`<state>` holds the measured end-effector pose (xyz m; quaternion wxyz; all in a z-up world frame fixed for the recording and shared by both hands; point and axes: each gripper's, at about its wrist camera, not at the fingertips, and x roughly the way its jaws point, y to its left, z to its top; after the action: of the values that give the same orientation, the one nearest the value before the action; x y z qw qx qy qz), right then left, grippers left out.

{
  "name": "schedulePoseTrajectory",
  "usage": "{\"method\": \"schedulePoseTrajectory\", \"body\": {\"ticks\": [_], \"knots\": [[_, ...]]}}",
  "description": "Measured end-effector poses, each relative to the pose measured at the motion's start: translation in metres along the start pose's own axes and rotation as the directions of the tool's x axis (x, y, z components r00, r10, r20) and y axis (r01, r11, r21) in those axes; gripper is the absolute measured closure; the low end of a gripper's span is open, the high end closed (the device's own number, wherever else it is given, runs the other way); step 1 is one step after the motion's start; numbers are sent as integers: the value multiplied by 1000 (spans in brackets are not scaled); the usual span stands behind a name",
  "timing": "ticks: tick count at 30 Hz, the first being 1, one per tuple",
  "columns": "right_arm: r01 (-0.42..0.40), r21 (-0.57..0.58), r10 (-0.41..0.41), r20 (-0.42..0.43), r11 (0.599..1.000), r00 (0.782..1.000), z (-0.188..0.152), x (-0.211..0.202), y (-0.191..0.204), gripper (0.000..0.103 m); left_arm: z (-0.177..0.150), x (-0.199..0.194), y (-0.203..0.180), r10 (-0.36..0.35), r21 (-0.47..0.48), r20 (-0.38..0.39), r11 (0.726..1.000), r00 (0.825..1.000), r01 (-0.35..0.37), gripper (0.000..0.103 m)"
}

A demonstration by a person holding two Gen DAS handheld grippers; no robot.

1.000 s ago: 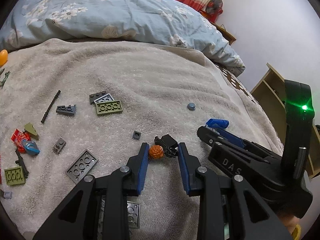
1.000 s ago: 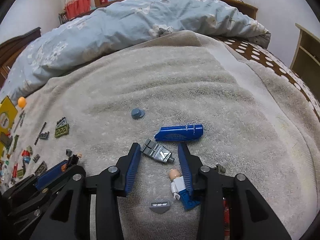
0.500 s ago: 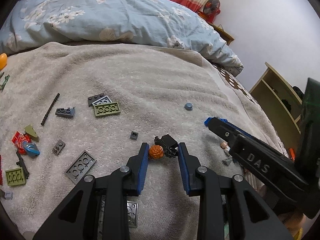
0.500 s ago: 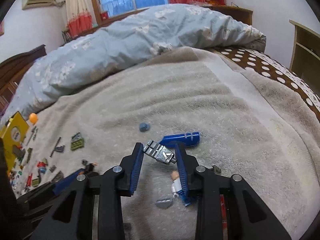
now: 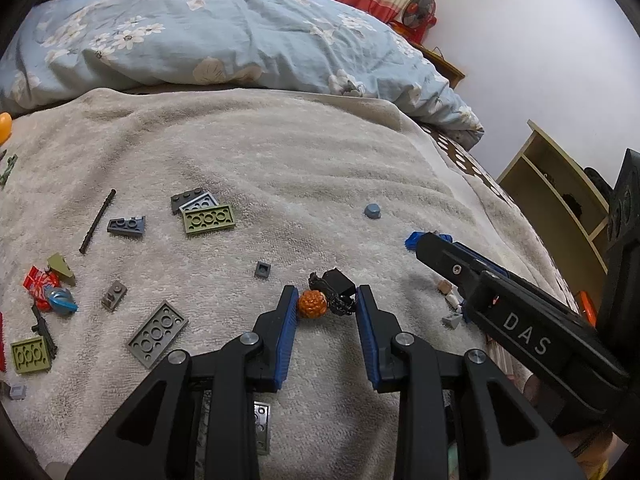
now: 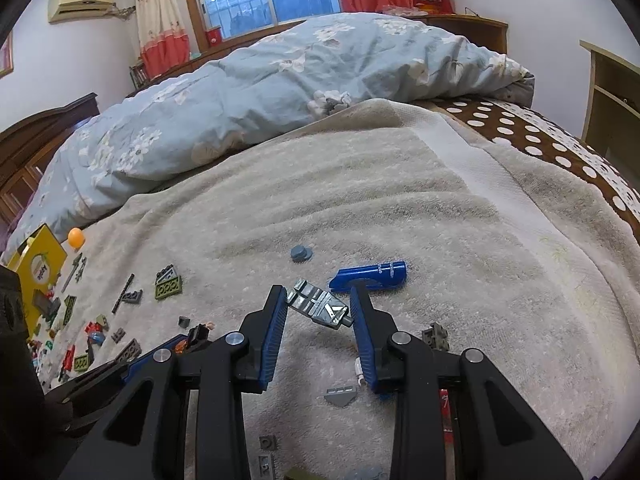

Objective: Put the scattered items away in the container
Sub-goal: 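Lift the orange bead and grey plate off the blanket with both tools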

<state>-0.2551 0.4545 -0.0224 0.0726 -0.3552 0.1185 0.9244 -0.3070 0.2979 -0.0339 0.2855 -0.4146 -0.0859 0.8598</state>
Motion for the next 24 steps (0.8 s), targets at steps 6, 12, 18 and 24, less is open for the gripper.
{"method": "schedulePoseTrajectory", "body": {"ticks": [6, 12, 18, 24], "knots": [[-11, 7, 11, 22, 1000, 1000, 0, -4, -1, 70, 0, 0, 1, -1, 1, -1, 1000, 1000, 1, 74], [-17, 6, 17, 34, 1000, 999, 1, -7, 0, 70, 0, 0, 0, -1, 1, 0, 1000, 1000, 1, 74], [-30, 2, 30, 52, 1000, 998, 1, -12, 2, 70, 0, -2, -1, -2, 11, 7, 1000, 1000, 2, 74], [-44, 4, 44, 56, 999, 997, 1, -15, 2, 70, -1, -6, -6, -4, 30, 30, 1000, 1000, 3, 74]]}}
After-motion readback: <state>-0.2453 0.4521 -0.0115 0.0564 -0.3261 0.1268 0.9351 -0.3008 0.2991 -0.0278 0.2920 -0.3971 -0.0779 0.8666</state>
